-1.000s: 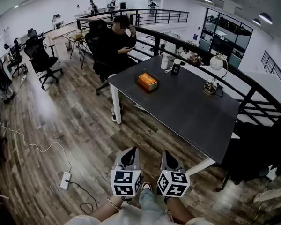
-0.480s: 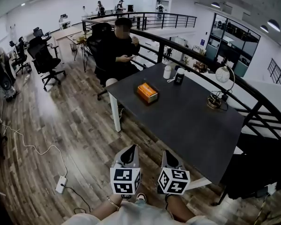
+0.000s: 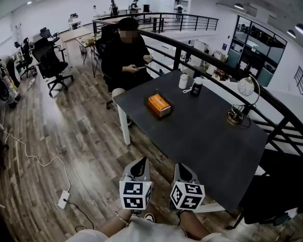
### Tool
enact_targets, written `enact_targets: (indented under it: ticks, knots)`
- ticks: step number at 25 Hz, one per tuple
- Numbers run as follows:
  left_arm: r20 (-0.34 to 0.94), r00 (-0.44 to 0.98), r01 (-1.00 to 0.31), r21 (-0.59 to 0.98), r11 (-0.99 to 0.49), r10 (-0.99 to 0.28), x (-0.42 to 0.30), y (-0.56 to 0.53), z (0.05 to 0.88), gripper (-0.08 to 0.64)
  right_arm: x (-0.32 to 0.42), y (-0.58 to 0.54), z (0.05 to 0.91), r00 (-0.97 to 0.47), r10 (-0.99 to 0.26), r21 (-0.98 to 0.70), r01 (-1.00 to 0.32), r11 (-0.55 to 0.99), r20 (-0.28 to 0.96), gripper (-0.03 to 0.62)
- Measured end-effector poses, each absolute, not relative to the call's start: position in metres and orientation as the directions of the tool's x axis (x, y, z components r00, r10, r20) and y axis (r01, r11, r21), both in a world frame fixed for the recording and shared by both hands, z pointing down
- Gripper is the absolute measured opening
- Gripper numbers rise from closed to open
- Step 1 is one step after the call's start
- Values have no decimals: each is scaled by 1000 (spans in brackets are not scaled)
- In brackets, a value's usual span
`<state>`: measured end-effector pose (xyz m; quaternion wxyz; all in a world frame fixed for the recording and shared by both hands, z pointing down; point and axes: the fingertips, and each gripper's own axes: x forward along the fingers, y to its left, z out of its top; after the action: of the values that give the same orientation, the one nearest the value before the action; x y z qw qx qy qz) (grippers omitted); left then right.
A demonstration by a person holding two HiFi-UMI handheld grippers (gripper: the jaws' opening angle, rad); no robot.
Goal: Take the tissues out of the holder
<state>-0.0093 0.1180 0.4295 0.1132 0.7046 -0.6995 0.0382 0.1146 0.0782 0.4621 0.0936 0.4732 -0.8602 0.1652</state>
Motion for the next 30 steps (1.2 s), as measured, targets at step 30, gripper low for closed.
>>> enact_targets:
  ticks: [30]
  knots:
    - [250,43,-993,116,-14,-967,-89,-86,444,-12,30,-122,473,-533,-776,-224,-846,483,339,8]
